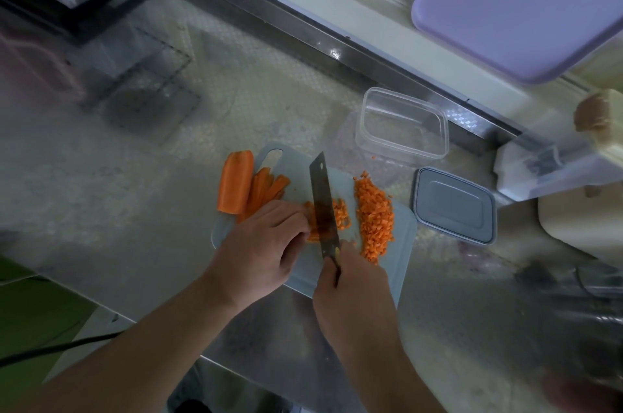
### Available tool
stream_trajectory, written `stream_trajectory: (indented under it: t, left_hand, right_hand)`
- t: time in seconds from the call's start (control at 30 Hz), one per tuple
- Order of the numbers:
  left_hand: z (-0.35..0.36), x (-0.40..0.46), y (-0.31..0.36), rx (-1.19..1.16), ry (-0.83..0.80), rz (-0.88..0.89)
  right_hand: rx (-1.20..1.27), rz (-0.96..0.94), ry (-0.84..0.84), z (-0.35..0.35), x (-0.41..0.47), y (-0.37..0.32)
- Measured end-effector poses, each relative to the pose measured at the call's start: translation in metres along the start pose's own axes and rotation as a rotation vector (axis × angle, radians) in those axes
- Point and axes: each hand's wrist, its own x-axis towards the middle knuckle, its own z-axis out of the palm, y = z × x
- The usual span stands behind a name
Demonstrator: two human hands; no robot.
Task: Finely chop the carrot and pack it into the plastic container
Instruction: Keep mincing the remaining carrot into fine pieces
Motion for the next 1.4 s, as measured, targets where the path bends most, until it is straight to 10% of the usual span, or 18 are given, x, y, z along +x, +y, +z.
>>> stream_trajectory:
  t: [1.4]
  left_hand:
    - [-0.002,0.002,0.002,-0.011,0.002,-0.015]
  right_hand:
    - [-0.002,-0.069,-0.041,-0.013,0.006,-0.002]
